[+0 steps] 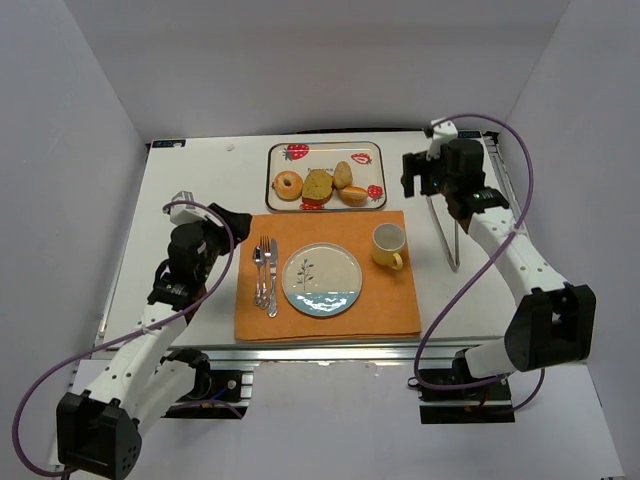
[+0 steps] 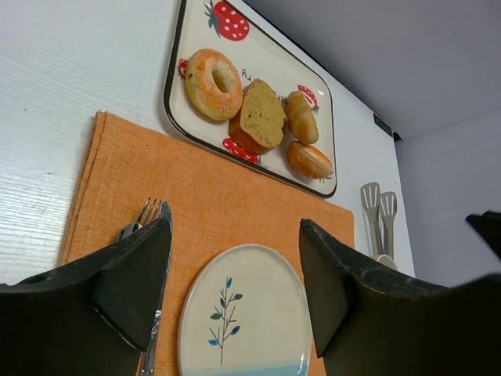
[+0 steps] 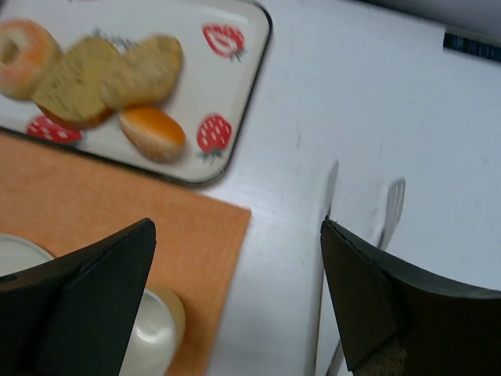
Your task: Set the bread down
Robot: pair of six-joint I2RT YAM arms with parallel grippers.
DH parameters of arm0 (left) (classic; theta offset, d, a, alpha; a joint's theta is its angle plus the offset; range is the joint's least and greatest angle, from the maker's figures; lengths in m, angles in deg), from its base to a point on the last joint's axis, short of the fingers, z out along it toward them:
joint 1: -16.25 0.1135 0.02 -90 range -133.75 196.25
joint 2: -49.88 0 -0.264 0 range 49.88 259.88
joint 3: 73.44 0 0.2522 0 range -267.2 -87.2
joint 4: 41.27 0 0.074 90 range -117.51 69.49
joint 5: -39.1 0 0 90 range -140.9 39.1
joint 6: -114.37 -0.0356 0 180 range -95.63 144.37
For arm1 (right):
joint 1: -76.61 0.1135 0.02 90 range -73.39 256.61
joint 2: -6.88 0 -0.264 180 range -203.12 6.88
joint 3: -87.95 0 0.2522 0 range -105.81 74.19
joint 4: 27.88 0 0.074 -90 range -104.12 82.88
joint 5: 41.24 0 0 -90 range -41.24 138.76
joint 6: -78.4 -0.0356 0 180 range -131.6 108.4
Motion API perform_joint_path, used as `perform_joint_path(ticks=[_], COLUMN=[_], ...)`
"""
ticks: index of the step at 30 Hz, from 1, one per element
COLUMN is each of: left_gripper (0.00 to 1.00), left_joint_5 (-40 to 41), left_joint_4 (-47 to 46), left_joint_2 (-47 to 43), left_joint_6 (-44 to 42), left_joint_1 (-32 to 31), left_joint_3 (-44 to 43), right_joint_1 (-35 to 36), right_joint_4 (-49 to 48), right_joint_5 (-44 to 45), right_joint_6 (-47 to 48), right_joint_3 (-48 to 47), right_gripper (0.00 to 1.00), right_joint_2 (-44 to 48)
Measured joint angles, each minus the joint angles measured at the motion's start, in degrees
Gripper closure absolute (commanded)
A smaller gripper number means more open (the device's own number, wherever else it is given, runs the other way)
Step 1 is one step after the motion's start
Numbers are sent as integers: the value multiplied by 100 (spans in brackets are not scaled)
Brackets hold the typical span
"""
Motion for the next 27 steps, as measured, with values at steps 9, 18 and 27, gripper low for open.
perform_joint_path(ticks=[9,18,27], left_gripper=[76,21,21], left_joint_5=[-264,-396,-391], left_joint_4=[-496,-708,-743], left_joint_2=[496,463,225], left_joint_6=[70,81,85], left_joint_1=[0,0,0], left_joint_3=[0,24,229], right_joint_1=[-1834,-2288,-2352], right_joint_4=[205,538,551], right_joint_5=[-2131,-2321,-1226], right_joint_6=[1064,1768,1768], right_joint_3=[1565,1856,1801], right_gripper=[73,11,14], right_joint_2=[1143,748,-446])
